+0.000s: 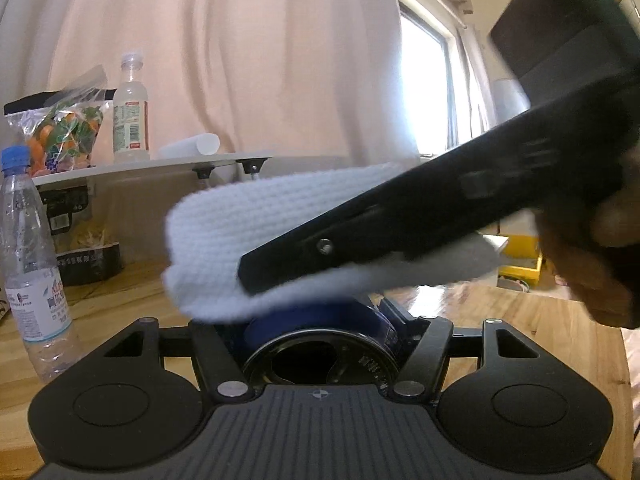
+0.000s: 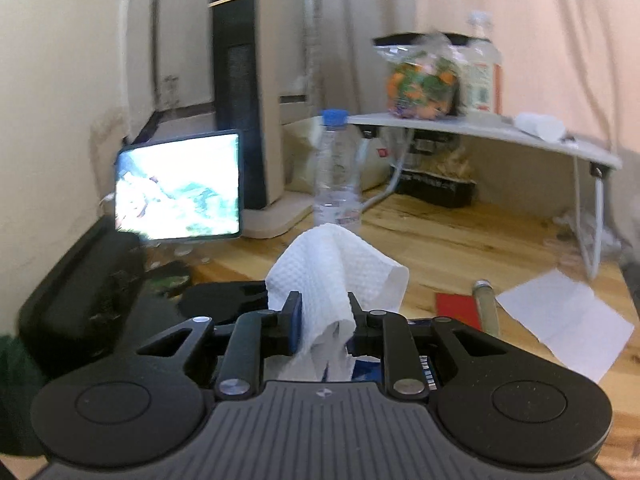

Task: Clean container
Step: 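Tilt the can in the left gripper while the right gripper wipes its bottom with the towel, then grasp the can body with the right gripper from the left gripper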

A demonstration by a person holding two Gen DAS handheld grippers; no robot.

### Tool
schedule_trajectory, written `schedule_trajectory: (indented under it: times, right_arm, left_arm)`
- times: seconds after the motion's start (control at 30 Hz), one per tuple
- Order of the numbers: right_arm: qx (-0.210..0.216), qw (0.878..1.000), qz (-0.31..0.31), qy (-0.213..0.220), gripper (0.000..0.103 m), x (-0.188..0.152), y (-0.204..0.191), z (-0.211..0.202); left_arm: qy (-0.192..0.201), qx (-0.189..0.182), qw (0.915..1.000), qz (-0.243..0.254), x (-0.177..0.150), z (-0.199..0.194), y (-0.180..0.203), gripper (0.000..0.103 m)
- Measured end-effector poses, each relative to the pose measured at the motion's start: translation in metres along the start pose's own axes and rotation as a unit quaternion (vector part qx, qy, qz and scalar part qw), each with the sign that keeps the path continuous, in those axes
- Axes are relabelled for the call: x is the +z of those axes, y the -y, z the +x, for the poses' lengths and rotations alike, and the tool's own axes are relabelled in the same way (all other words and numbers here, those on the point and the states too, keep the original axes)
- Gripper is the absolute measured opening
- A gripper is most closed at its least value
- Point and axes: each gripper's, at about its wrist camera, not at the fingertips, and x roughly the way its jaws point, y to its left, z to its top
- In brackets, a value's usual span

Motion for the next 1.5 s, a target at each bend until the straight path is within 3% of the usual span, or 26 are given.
schedule_trajectory:
  times: [0.2,0.33,0.43,0.57,0.63,0.7,0.8,0.87,0.97,1.03,1.13,1.2,1.3,1.33,1.37,1.5]
  right_arm:
    - [-0.051,0.998,0.037,0.002,0.024,-0.006,0.04,0.007]
    - [-0.081,0.995,0.052,0.011,0.024,-0.013,0.059,0.006]
    - [-0.126,0.991,0.04,-0.016,0.024,-0.025,0.074,0.013]
    - [-0.151,0.984,0.06,-0.072,0.025,-0.048,0.093,0.024]
    - [-0.165,0.981,0.062,-0.085,0.041,-0.055,0.094,0.026]
    - [-0.186,0.979,0.056,-0.066,0.099,-0.058,0.091,0.02]
    - [-0.206,0.977,0.04,-0.023,0.103,-0.056,0.084,0.005]
    - [-0.193,0.979,0.06,0.012,0.103,-0.05,0.084,-0.008]
    - [-0.087,0.981,0.17,0.045,0.103,-0.04,0.099,-0.023]
    - [-0.003,0.963,0.265,0.043,0.103,-0.044,0.11,-0.021]
    - [0.07,0.929,0.362,0.017,0.103,-0.055,0.115,-0.006]
    - [0.092,0.911,0.403,0.002,0.101,-0.061,0.115,0.005]
    - [0.096,0.899,0.428,0.002,0.096,-0.066,0.117,0.013]
    - [0.103,0.894,0.435,0.004,0.092,-0.067,0.118,0.015]
    - [0.113,0.891,0.441,0.007,0.082,-0.067,0.12,0.015]
    - [0.123,0.889,0.441,0.019,0.076,-0.069,0.118,0.011]
  left_arm:
    - [0.0,-0.015,0.9999,0.005,0.0,-0.001,0.005,0.066]
    - [-0.001,-0.002,1.0,-0.003,0.001,0.001,0.002,0.067]
    - [-0.018,0.018,0.9987,-0.044,0.002,0.009,-0.015,0.067]
    - [-0.013,0.026,0.9973,-0.067,0.003,0.006,-0.024,0.067]
    - [-0.013,0.025,0.9975,-0.065,0.003,0.006,-0.023,0.067]
    - [-0.015,0.021,0.9979,-0.06,0.002,0.006,-0.021,0.067]
    - [-0.017,0.017,0.9981,-0.058,0.002,0.007,-0.021,0.067]
    - [-0.007,0.01,0.9979,-0.063,0.003,0.005,-0.023,0.067]
    - [0.017,0.001,0.9974,-0.07,0.005,-0.003,-0.024,0.067]
    - [0.031,-0.004,0.9975,-0.064,0.005,-0.007,-0.022,0.067]
    - [0.03,-0.01,0.9983,-0.049,0.004,-0.006,-0.018,0.067]
    - [0.027,-0.016,0.9985,-0.044,0.004,-0.004,-0.015,0.067]
    - [0.029,-0.023,0.9983,-0.045,0.004,-0.004,-0.016,0.067]
    - [0.029,-0.024,0.9981,-0.048,0.004,-0.004,-0.017,0.067]
    - [0.029,-0.026,0.998,-0.05,0.004,-0.004,-0.018,0.067]
    - [0.029,-0.026,0.9979,-0.052,0.005,-0.004,-0.019,0.067]
